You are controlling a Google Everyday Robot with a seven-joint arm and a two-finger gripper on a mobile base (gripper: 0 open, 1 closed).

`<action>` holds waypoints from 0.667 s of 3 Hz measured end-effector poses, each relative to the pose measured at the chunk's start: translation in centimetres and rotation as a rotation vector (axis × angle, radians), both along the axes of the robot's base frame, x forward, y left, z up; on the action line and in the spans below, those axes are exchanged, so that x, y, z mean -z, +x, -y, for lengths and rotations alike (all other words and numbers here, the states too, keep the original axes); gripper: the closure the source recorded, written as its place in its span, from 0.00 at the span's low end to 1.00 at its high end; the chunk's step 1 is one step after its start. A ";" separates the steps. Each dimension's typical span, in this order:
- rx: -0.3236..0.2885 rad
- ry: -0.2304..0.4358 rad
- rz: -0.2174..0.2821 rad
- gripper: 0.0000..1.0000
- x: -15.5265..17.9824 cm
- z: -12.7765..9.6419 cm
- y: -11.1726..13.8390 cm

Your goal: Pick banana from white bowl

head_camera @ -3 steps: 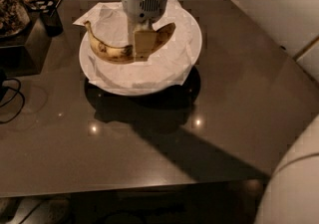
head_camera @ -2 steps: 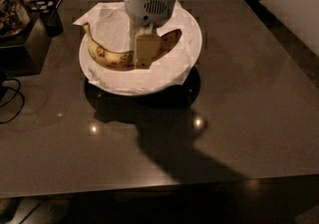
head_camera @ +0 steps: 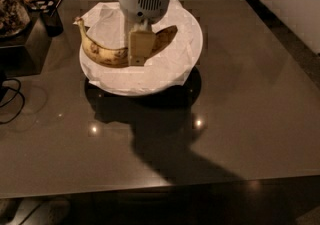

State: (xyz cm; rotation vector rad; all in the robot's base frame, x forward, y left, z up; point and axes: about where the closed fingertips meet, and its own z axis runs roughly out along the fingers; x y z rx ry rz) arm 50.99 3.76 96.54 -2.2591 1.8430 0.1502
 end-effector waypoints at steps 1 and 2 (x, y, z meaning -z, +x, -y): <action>0.009 0.010 -0.024 1.00 -1.1 -0.2 -2.1; 0.045 0.057 -0.080 1.00 -2.0 -0.2 -6.6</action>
Offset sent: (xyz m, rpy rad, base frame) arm -0.0824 -0.0163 0.0262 -0.0104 0.1316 -0.0478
